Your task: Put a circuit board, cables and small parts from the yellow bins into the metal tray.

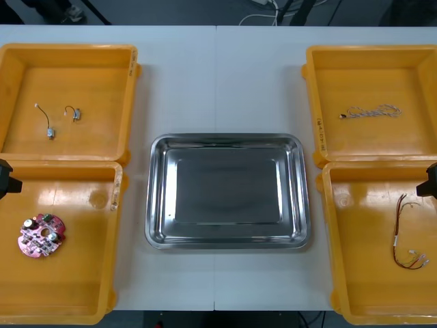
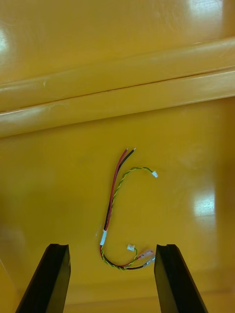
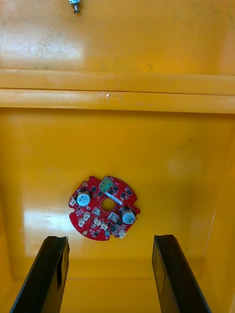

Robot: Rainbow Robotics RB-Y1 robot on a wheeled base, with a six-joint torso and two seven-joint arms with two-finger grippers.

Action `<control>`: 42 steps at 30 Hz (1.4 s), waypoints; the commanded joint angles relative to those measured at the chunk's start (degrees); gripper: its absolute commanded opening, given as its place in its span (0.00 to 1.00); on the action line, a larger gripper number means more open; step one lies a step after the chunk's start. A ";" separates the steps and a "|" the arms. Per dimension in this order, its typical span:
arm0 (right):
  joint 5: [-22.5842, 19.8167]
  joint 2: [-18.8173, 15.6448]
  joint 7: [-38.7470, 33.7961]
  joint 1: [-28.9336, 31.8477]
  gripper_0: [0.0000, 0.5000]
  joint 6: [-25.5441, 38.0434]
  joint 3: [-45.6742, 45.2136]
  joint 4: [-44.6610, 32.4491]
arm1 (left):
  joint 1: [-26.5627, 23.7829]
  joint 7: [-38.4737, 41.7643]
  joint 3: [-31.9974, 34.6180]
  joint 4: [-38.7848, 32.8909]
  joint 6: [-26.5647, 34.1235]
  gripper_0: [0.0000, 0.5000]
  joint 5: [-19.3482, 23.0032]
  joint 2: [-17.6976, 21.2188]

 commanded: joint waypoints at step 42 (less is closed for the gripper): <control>-0.49 0.07 3.12 0.57 1.00 0.41 -1.74 -1.41 | 0.94 -4.18 1.71 -1.80 0.45 1.00 0.49 0.93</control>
